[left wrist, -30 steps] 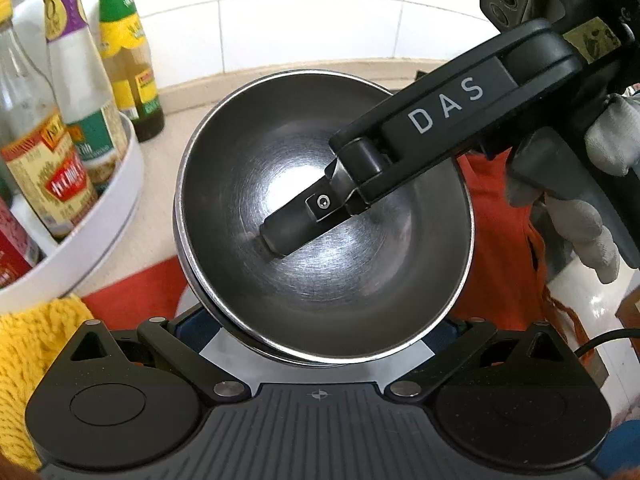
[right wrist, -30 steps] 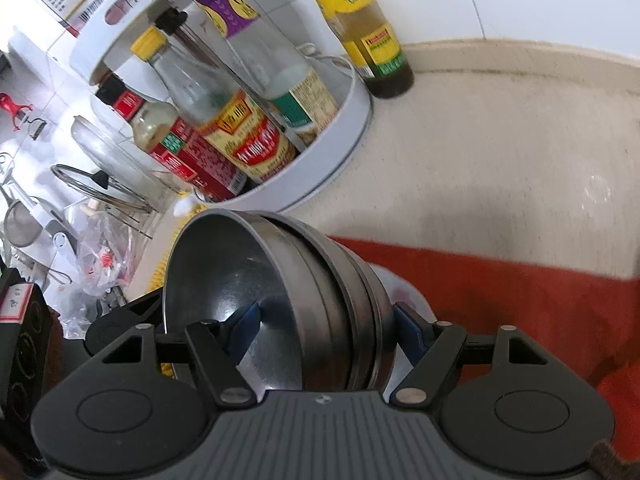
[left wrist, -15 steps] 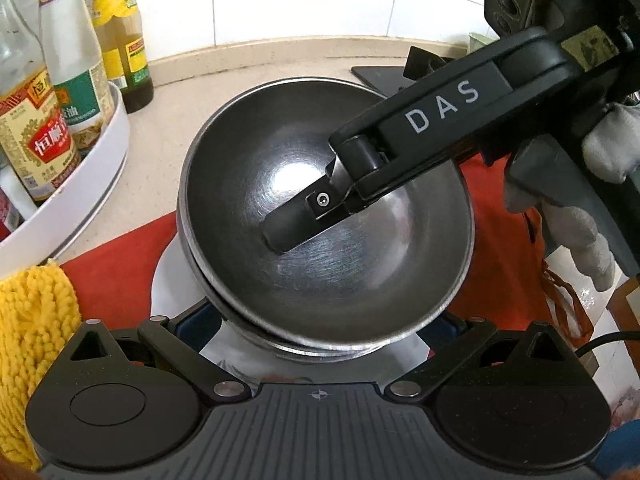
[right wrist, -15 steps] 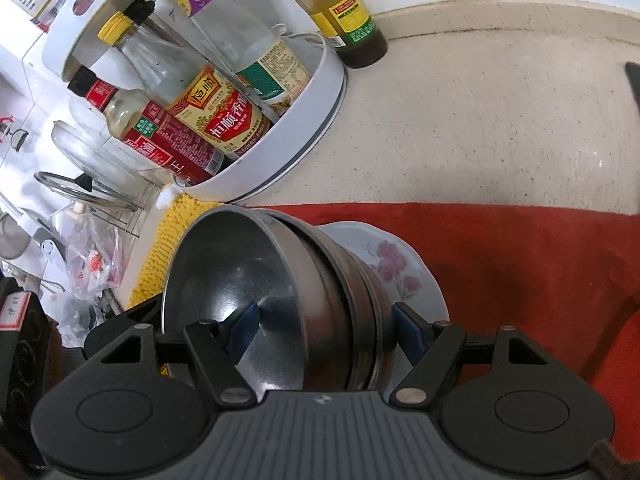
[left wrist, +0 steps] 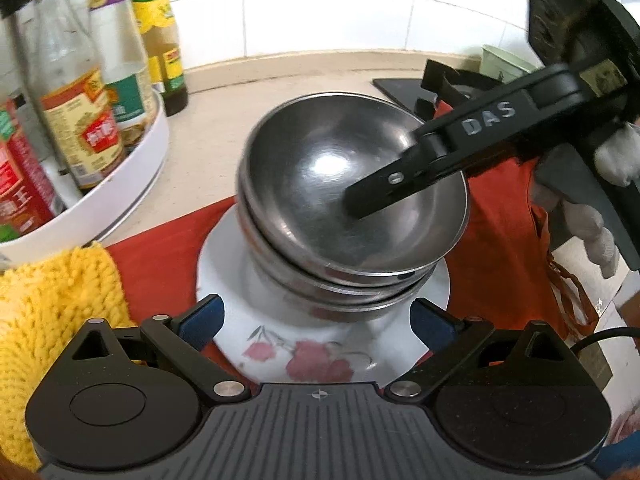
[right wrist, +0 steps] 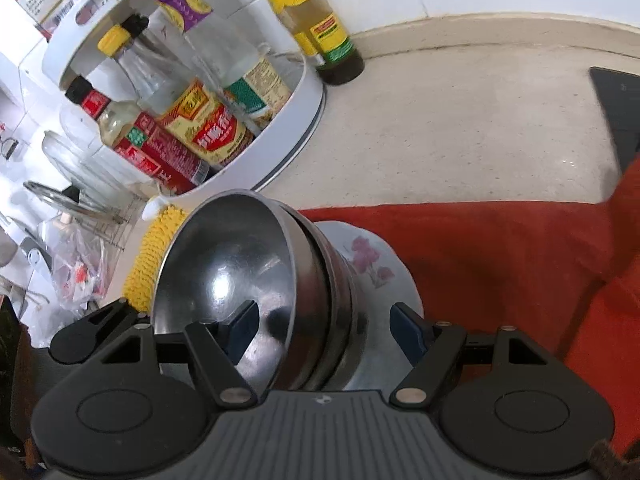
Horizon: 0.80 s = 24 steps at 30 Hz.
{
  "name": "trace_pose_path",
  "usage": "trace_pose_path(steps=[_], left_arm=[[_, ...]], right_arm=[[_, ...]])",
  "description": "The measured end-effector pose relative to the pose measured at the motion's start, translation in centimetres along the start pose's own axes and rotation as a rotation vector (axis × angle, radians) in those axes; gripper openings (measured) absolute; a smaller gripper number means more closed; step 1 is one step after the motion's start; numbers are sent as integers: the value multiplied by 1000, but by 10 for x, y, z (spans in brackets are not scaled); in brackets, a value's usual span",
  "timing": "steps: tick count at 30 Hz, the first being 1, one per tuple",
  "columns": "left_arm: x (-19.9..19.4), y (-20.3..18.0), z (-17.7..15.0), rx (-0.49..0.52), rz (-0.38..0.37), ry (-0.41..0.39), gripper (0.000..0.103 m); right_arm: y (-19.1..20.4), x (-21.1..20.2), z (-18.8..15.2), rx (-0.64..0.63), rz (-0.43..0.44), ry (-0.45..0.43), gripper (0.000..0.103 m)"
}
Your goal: Organize plates and bowls
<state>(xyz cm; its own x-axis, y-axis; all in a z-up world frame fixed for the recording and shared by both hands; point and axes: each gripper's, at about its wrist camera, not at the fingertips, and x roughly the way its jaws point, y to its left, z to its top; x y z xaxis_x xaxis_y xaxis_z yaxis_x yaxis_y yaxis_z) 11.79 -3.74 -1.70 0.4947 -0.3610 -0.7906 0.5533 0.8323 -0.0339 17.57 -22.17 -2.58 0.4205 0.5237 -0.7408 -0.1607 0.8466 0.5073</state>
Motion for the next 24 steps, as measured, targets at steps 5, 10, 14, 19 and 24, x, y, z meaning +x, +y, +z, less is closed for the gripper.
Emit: trace_pose_path(steps=[5, 10, 14, 19, 24], left_arm=[[-20, 6, -8, -67, 20, -22, 101], [-43, 5, -11, -108, 53, -56, 101], [-53, 0, -13, -120, 75, -67, 101], [-63, -4, -21, -140, 98, -79, 101], [-73, -4, -28, -185, 119, -94, 102]], right_arm=[[10, -32, -12, -13, -27, -84, 68], [34, -71, -43, -51, -72, -216, 71], [57, -88, -68, -84, -107, -275, 73], [78, -105, -93, -136, -172, -354, 75], [84, -112, -115, -94, -179, -375, 76]])
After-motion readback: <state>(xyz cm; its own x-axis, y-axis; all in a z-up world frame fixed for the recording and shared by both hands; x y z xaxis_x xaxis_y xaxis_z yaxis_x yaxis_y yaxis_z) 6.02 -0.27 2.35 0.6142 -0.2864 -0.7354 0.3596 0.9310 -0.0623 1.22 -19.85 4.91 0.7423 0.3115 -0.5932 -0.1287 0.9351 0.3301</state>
